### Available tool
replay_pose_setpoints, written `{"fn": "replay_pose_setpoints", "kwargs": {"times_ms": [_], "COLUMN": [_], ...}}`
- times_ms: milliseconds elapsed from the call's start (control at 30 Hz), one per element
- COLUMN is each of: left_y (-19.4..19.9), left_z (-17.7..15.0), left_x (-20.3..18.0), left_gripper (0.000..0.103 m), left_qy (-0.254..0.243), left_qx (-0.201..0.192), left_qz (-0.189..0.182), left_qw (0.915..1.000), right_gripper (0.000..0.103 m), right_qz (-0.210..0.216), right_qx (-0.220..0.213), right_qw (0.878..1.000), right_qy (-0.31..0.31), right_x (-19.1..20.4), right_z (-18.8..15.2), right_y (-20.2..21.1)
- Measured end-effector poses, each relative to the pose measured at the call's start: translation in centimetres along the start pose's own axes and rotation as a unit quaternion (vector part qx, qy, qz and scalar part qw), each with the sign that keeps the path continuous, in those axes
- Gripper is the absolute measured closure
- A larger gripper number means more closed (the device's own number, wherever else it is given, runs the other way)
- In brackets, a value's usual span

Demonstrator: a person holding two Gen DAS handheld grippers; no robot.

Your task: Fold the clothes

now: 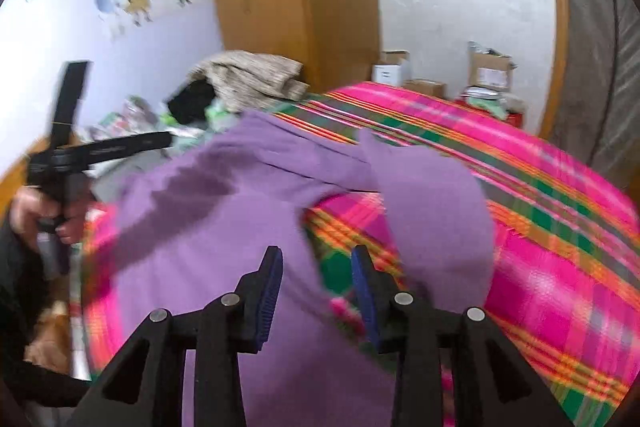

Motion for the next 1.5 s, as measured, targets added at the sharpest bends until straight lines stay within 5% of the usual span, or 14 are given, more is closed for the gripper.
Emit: {"fn": "replay_pose_setpoints", "kwargs": {"times_ms": [267, 567, 833, 1367, 1467, 1500], "left_y": [-2.8, -4.8, -5.6, -5.8, -5.9, -5.9], "left_z": [-4.9, -6.6, -7.1, -7.4, -7.3, -7.3], "left_x": [-3.5, -5.5, -6.0, -7.1, -7.1, -7.0], "left_gripper": [0.072, 0.072, 0.072, 0.066, 0.065, 0.065], "left_qy": [-0.02, -0.028, -0.033, -0.069, -0.07, -0.07], "left_qx": [0.041, 0.07, 0.087, 0.088, 0.088, 0.088], "left_qz": [-0.025, -0.043, -0.014, 0.018, 0.019, 0.019], "left_qw": [0.9987, 0.9962, 0.9956, 0.9936, 0.9935, 0.9935], "right_gripper": [0.066, 0.066, 0.065, 0.065, 0.094, 0.094], "right_qz": [-0.069, -0.065, -0.052, -0.113, -0.111, -0.111], "right_qx": [0.024, 0.027, 0.025, 0.058, 0.045, 0.04], "right_qw": [0.997, 0.997, 0.997, 0.991, 0.992, 0.992], "right_qy": [-0.013, -0.025, -0.054, -0.028, -0.043, -0.049], "right_x": [-2.7, -3.0, -3.0, -4.6, -5.4, -5.7], "right_z": [-0.5, -1.2, -1.9, -1.0, -0.8, -0.8], "right_y": [-2.3, -2.9, -2.4, -4.9, -4.4, -4.1]}}
Point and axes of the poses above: each gripper's, at about its wrist camera, not at the fingertips, and y roughly against the way its jaws point, x to its left, z to its top, the point moved 2 cm from there along -y, roughly the way its jaws point, and after that the axes turned 7 degrees about y, right-handed, at the moved point
